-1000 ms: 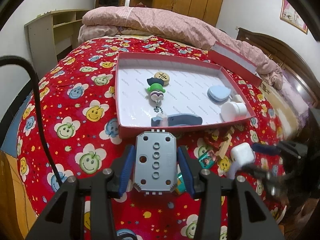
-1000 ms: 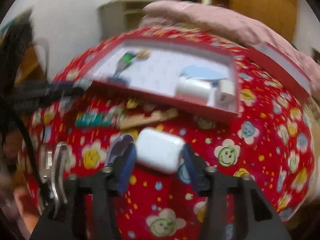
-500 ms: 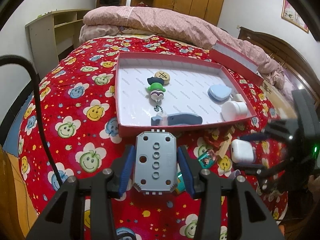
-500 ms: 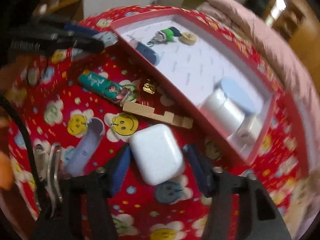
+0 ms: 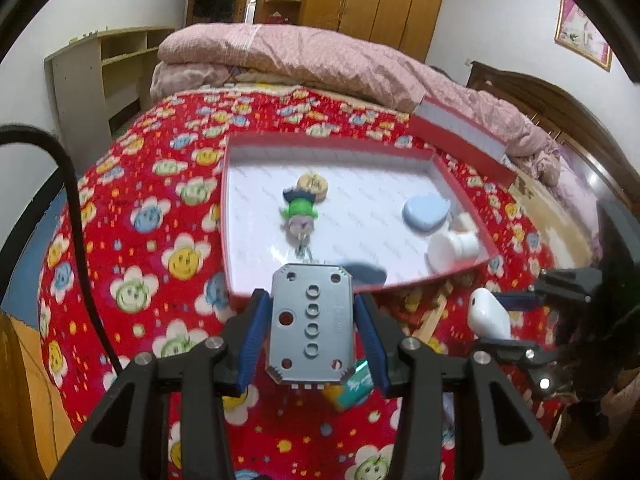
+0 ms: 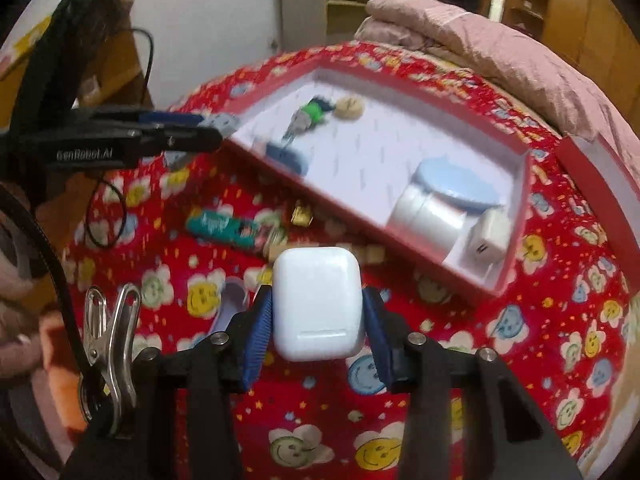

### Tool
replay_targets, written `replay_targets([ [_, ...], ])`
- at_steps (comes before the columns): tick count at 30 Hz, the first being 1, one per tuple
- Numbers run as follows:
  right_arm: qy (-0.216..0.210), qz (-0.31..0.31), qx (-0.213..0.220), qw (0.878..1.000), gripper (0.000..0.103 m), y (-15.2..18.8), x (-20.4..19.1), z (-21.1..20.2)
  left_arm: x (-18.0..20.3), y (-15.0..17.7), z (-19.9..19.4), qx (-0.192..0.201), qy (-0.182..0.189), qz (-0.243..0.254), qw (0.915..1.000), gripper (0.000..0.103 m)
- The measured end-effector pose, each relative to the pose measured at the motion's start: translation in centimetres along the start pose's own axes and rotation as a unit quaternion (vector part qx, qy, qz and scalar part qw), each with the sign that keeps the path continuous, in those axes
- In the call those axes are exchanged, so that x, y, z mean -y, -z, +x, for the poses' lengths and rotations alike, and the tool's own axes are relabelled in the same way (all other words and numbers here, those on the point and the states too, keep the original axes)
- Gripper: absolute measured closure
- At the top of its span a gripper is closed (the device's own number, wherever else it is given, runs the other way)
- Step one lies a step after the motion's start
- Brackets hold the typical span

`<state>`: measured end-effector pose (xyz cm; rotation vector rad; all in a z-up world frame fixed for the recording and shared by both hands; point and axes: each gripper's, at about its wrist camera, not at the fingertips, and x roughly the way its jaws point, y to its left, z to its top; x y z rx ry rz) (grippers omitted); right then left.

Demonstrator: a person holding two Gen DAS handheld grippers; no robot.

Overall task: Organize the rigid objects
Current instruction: 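Carry the brick into the tray and open the left tool while the right tool carries the earbud case there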

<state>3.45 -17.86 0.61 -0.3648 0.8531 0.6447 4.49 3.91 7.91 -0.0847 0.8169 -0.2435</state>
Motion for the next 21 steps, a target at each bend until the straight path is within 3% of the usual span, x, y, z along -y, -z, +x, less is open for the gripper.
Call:
replay_targets([
  [10, 0.041, 0.082, 0.031, 0.995, 0.058, -3.1, 3.9, -0.2, 0.9, -5.0, 1.3, 0.022, -0.004, 0.023, 0.9995, 0.056],
  [21, 0.093, 0.152, 0.026, 0.984, 0.058, -5.8, 8.8, 2.0, 0.4, -7.3, 6.8, -0.008, -0.032, 0.023, 0.9992, 0.056],
])
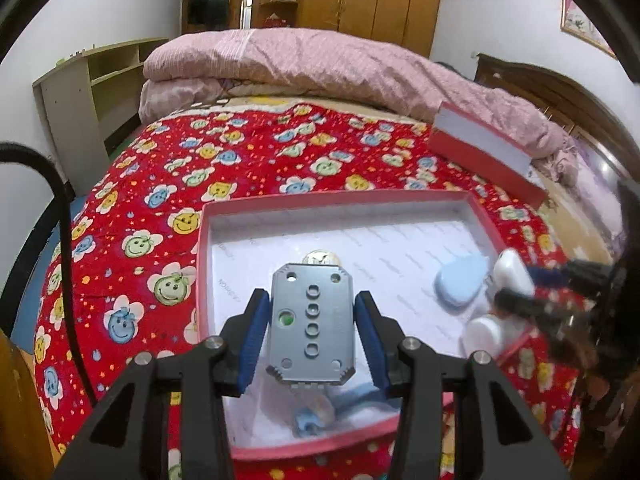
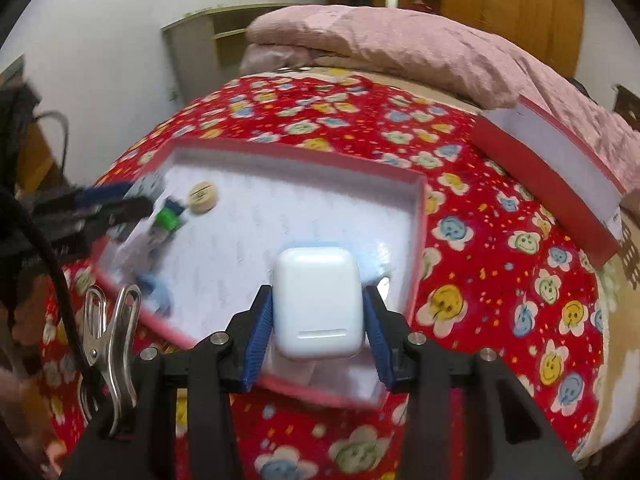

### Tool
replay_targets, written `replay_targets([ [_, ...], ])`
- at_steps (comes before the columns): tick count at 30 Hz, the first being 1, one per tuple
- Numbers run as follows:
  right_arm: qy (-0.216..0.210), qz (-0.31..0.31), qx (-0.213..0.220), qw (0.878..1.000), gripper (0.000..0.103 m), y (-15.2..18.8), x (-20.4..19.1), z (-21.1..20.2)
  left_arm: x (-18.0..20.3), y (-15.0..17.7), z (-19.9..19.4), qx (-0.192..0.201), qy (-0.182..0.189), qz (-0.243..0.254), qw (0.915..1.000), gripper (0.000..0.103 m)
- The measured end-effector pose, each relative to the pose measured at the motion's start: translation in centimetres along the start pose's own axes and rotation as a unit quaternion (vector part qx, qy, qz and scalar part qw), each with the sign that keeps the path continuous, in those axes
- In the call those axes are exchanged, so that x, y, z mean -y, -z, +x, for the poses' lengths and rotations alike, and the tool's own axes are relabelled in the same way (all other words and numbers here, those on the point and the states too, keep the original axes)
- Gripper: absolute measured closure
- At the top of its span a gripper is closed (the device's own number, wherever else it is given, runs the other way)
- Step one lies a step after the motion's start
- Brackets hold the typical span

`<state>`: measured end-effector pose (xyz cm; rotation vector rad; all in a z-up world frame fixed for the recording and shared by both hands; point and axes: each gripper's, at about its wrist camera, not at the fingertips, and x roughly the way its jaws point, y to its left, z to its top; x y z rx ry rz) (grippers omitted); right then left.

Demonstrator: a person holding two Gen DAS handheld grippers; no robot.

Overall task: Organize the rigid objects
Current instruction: 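Carry the brick into the tray and open the left tool while the right tool carries the earbud case there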

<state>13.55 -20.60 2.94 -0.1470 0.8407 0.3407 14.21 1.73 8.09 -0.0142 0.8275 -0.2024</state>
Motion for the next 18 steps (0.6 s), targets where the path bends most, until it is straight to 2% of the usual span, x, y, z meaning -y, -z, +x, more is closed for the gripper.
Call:
replay_targets([
  [9, 0.027, 0.02, 0.004, 0.999, 0.058, -2.5, 1.6, 2.7, -0.7, 0.1, 2.5, -0.022, 0.0, -0.01, 0.9997, 0.056],
  [18, 0.048, 0.017, -0.001, 0.999, 0.058, -3.2, 2.2, 4.6, -0.5, 0.0, 3.3, -0.025, 0.0, -0.012, 0.9996, 0.056],
])
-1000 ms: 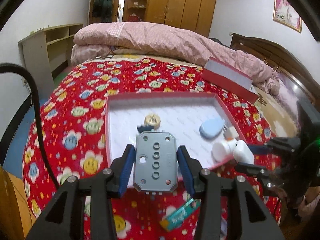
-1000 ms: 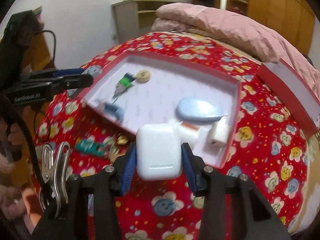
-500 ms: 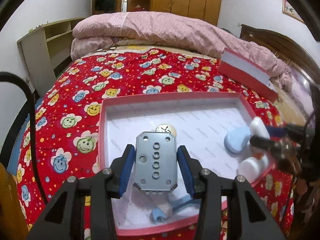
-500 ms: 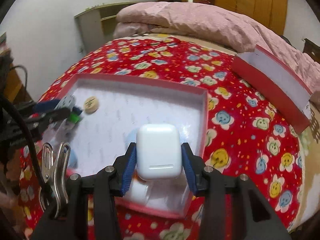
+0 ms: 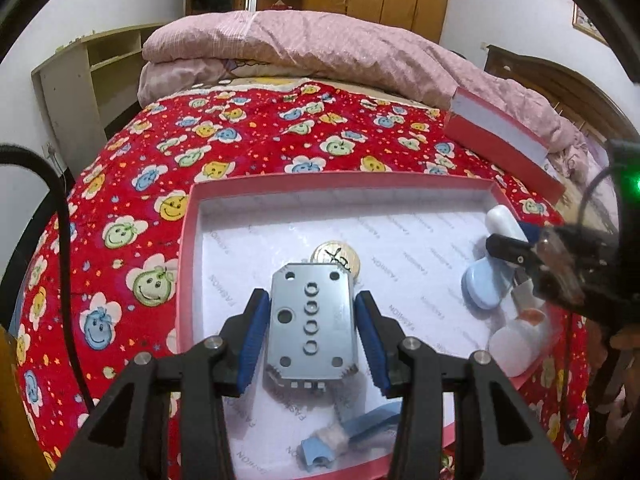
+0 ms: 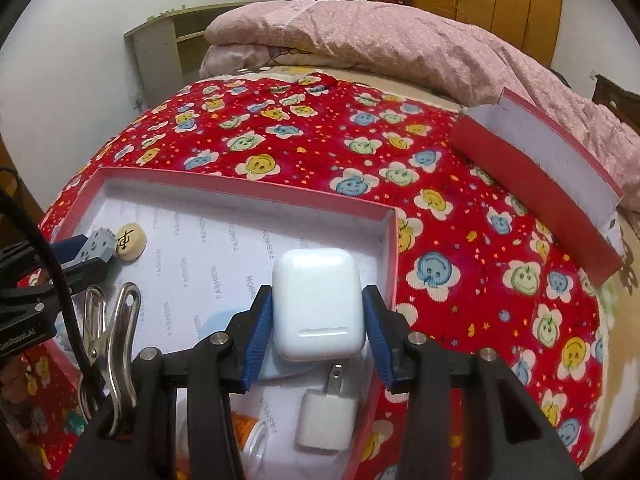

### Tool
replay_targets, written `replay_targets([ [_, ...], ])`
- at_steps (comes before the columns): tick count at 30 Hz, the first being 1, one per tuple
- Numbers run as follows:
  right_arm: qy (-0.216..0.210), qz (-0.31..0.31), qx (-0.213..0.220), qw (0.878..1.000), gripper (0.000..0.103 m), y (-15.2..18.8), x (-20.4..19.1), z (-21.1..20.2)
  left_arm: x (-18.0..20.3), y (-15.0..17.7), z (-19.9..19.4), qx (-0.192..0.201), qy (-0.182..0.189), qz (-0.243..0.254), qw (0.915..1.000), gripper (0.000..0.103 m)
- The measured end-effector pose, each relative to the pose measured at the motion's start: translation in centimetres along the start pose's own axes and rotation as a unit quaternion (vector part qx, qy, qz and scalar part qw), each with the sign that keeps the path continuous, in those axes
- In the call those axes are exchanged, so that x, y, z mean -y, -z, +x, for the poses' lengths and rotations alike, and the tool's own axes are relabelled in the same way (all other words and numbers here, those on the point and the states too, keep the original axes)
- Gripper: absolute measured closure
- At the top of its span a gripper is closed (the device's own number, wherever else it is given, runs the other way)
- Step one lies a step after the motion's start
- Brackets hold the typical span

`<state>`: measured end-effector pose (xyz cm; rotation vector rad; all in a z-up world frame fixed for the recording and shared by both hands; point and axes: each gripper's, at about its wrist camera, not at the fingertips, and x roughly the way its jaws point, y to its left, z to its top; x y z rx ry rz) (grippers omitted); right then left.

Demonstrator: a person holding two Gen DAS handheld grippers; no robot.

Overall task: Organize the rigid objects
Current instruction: 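Carry the brick into the tray and open the left tool while the right tool carries the earbud case there, then open the right tool to drop the earbud case in the tray, withdraw both tools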

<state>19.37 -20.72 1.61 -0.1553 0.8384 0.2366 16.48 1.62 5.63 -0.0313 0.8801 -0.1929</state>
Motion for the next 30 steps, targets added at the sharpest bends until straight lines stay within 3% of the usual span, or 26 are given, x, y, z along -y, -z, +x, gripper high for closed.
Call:
replay_targets([
  [9, 0.002, -0.004, 0.003, 1.0, 0.059, 0.0, -0.5, 0.5, 0.3, 0.1, 0.4, -0.008, -0.002, 0.001, 1.0, 0.056],
  [13, -0.004, 0.005, 0.002, 1.0, 0.057, 0.0, -0.4, 0.6, 0.2, 0.1, 0.3, -0.012, 0.005, -0.008, 0.9999, 0.044],
  [16, -0.012, 0.01, 0.003, 1.0, 0.053, 0.1, -0.4, 0.7, 0.3, 0.1, 0.2, -0.009, 0.003, -0.009, 0.9999, 0.037],
  [23, -0.009, 0.005, 0.02, 1.0, 0.03, 0.1, -1.1, 0.0, 0.5, 0.0, -0.4, -0.001, -0.008, -0.006, 0.9999, 0.029],
  [30, -0.011, 0.024, 0.041, 0.999, 0.03, 0.2, -0.3, -1.4, 0.9, 0.0, -1.6, 0.014, -0.011, -0.003, 0.9998, 0.025],
])
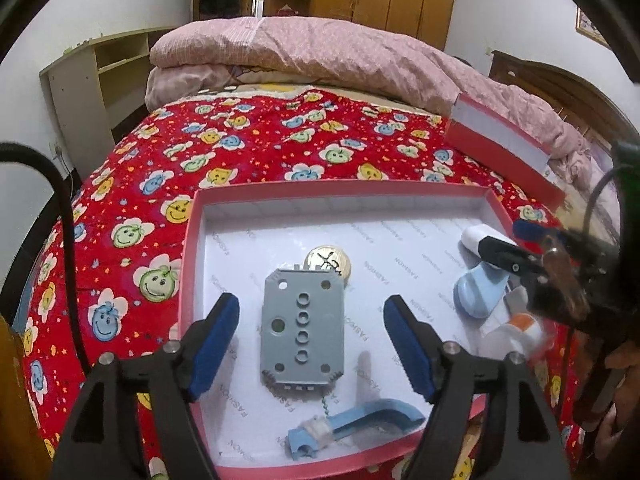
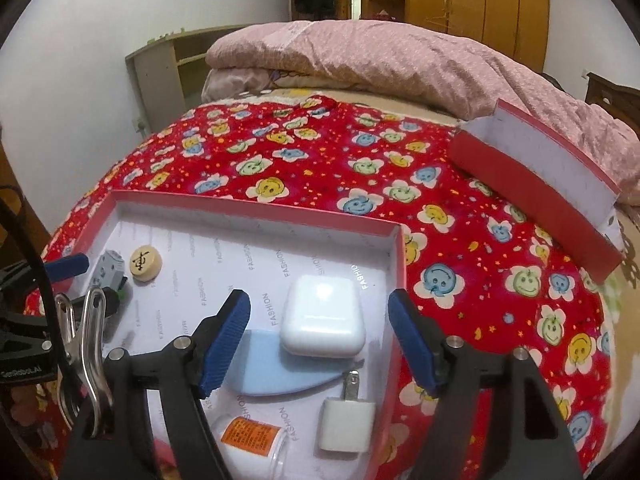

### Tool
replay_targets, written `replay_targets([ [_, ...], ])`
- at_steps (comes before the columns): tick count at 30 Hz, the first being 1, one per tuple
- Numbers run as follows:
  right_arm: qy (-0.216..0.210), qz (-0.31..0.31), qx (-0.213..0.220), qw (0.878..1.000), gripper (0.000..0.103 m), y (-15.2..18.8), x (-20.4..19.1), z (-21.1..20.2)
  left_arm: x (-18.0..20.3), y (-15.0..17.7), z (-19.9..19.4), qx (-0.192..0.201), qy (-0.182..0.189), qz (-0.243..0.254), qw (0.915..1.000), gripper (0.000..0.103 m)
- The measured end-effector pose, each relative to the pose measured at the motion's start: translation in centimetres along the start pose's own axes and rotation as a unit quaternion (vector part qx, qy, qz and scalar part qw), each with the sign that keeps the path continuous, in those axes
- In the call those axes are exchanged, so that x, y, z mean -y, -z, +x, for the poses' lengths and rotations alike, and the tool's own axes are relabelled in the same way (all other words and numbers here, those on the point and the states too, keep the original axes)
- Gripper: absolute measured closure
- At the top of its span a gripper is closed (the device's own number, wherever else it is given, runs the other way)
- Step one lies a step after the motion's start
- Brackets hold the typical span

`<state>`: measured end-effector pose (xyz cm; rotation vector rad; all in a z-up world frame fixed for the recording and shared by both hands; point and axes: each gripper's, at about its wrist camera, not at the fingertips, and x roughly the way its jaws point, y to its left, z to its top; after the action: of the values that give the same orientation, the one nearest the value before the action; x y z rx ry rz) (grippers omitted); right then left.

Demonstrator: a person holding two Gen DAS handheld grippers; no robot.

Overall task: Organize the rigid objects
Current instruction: 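Open the right tool to drop the earbud case in the tray, withdraw both tools, then lower the right tool onto the grey curved clip and close it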

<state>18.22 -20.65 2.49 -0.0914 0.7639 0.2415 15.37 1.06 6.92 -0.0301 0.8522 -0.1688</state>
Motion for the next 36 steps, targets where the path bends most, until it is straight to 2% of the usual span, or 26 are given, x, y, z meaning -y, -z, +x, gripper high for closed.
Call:
replay_targets([
  [20, -0.011, 0.022, 0.017, 1.0, 0.029, 2.6, -0.7, -4.4, 0.2, 1.3, -3.3, 0.011, 0.005, 0.0, 0.9999, 0.025],
  [26, -0.024, 0.017, 0.016, 0.999, 0.029, 4.4, -2.5, -6.1, 0.4, 2.4, -4.6, 0.013, 0.001, 0.013, 0.9998, 0.025],
  [32, -0.05, 0.013, -0.004, 0.999, 0.03, 6.9, -4.1, -7.0, 0.7, 4.2, -6.0, 0.01, 0.012, 0.021, 0.9996, 0.025],
  [36, -0.052, 0.006, -0.011, 0.999, 0.03, 8.7, -4.8, -7.6, 0.7, 5.6, -6.7, 0.006, 0.013, 0.024, 0.9996, 0.025],
])
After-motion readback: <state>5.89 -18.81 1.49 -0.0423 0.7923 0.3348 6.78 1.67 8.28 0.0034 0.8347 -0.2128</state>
